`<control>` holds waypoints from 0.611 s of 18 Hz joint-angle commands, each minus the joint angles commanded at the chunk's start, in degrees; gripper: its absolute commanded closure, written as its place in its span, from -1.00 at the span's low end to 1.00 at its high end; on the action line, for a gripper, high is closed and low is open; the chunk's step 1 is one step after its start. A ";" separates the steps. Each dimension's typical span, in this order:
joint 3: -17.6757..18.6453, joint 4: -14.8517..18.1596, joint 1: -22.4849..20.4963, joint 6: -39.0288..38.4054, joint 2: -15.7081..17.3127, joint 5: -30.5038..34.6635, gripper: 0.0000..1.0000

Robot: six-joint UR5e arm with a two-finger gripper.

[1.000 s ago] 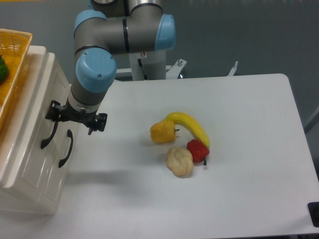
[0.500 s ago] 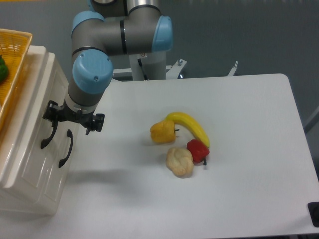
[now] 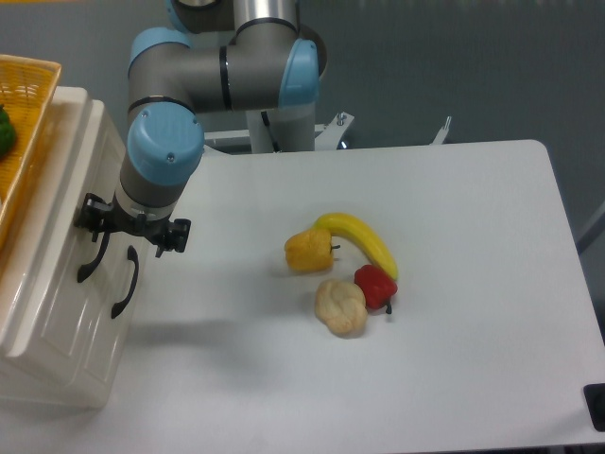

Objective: Slide open the top white drawer

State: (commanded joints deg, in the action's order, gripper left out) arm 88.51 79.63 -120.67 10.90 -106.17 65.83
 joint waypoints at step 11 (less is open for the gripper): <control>-0.09 -0.09 0.00 0.09 -0.53 0.53 -1.00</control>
State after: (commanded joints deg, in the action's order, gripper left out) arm 88.42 79.54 -120.67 10.99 -106.70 66.36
